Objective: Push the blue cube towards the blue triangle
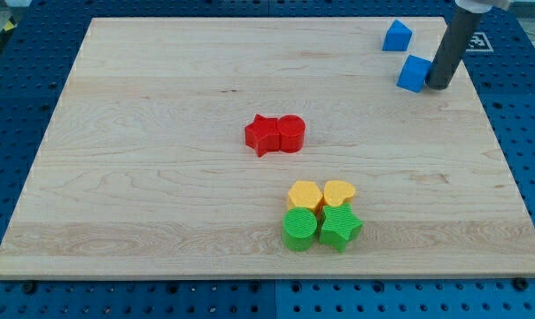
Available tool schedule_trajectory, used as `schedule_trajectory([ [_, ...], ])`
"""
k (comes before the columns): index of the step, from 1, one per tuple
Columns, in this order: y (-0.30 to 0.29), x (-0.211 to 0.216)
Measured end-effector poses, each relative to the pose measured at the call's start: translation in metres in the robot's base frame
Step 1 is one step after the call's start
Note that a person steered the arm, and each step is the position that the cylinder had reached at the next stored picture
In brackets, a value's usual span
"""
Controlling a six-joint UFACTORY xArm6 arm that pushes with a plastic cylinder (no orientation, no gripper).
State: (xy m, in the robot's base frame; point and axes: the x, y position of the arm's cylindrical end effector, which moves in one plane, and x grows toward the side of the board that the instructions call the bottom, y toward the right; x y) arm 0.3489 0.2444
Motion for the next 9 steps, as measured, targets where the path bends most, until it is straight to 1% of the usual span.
schedule_trajectory([
  [1,0.028,0.033],
  [2,0.021,0.050],
  [3,-0.023,0.054],
  [4,-0.039,0.044],
  [5,-0.044,0.016],
  [6,-0.044,0.002],
  [9,-0.021,-0.018],
])
